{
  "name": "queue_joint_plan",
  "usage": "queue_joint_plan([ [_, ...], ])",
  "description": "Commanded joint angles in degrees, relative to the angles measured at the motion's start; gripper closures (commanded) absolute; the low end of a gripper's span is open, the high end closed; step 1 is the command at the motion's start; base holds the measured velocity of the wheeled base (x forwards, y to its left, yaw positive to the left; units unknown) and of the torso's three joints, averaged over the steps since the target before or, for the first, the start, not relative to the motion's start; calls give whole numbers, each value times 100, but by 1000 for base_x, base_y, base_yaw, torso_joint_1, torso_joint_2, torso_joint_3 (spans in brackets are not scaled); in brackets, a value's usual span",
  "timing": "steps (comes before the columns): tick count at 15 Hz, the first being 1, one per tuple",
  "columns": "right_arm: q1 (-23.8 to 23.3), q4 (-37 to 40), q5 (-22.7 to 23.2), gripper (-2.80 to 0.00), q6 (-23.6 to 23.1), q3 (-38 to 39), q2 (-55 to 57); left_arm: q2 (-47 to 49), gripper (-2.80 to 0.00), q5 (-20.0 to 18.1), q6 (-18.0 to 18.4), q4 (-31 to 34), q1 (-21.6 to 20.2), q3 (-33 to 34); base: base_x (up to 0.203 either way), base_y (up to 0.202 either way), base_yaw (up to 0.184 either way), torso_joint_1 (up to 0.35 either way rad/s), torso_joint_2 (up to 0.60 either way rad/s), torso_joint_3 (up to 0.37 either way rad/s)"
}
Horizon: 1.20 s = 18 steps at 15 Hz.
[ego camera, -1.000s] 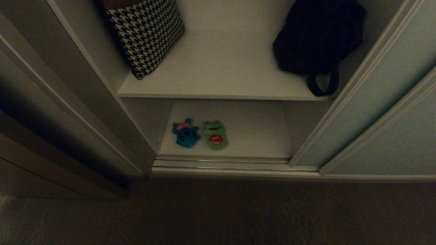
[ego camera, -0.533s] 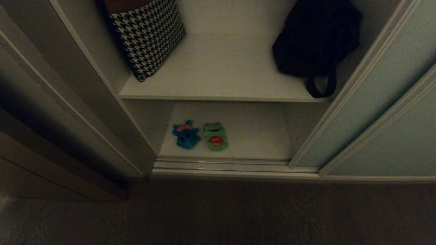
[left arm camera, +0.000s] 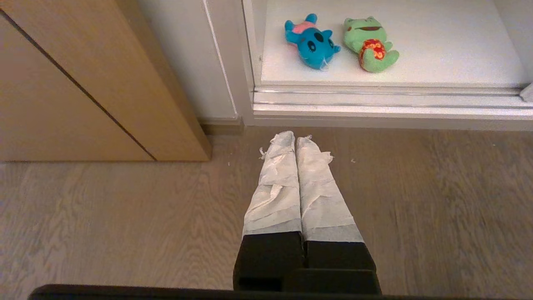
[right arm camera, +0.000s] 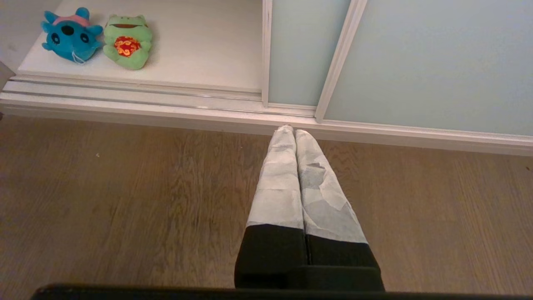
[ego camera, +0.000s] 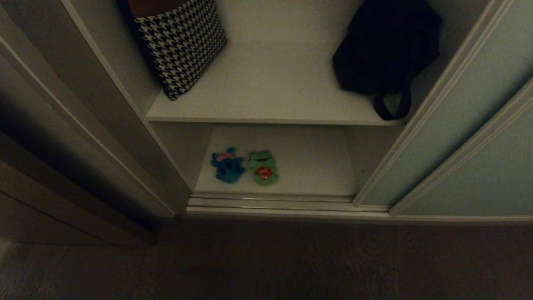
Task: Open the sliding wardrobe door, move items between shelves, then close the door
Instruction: Close the door
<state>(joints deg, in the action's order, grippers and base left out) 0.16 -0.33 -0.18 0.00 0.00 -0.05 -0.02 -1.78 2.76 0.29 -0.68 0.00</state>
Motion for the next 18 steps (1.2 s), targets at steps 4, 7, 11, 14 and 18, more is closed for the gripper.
queue_joint_plan([
  [4,2,-11,-8,0,-9,0,-4,11,0,2,-46,6,-2,0,0,0,0,0,0,0],
  [7,2,-2,-8,0,-39,0,-4,20,0,11,-39,23,-2,-9,0,0,0,0,0,0],
  [11,2,45,-50,0,-63,-135,-13,11,0,28,-135,-3,-2,0,0,0,0,0,0,0],
  [14,2,1040,-74,0,15,-1298,19,11,0,37,-144,-3,-2,0,0,0,0,0,0,0],
  [18,2,2903,-93,0,92,-2961,51,11,0,37,-144,-3,-2,0,0,0,0,0,0,0],
])
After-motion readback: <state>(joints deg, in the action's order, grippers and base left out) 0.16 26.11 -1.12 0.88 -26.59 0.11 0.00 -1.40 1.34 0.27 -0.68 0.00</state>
